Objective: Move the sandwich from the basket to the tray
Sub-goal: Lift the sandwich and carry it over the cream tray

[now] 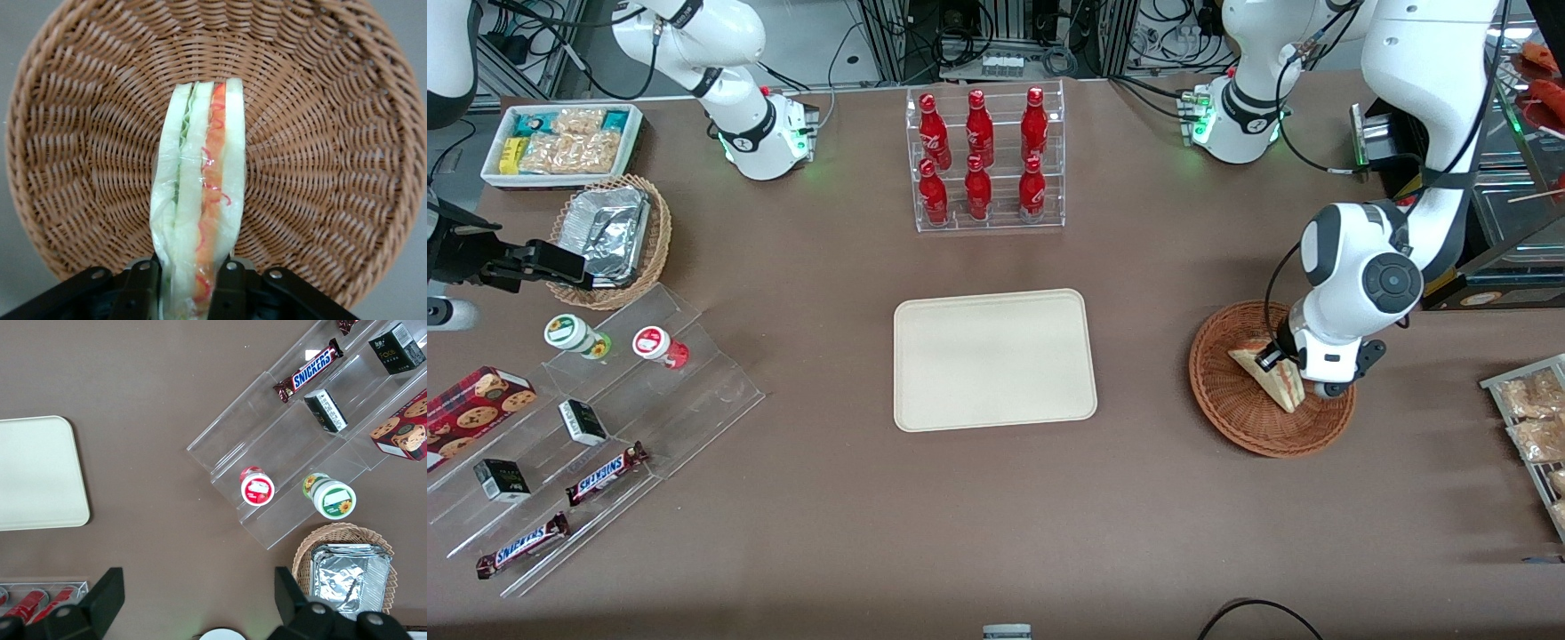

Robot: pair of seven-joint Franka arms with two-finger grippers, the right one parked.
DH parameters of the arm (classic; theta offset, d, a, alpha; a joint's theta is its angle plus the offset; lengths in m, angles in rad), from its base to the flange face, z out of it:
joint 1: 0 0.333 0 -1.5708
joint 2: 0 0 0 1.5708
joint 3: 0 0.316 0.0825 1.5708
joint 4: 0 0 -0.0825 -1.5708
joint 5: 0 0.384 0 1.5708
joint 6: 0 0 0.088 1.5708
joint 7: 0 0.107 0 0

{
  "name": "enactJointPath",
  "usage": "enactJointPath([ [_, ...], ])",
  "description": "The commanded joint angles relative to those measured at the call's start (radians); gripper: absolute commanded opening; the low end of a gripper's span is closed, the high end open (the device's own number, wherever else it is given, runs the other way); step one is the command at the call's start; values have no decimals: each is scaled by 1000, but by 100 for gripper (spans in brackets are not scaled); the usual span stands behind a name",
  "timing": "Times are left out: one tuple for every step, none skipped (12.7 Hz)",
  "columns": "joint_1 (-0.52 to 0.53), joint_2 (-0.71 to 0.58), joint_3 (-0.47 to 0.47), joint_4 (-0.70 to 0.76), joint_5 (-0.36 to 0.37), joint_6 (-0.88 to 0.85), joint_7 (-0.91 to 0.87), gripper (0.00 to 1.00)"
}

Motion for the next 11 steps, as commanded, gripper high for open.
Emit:
enactJointPath([
  [-4,-46,0,83,8,-146,3,0],
  [-6,-46,-2,128,10,-198,13,0],
  [-12,-39,-7,174,10,-240,13,0],
  [-44,-35,-8,205,10,-255,12,0],
  [-82,-32,-8,226,10,-257,9,0],
  [-116,-22,-8,251,10,-257,3,0],
  [-163,-6,-8,268,10,-257,3,0],
  [-200,7,-8,287,10,-257,1,0],
  [-248,23,-8,306,10,-257,-2,0],
  [-297,37,-8,323,7,-258,-7,0],
  [-331,49,-8,338,-2,-258,-8,0],
])
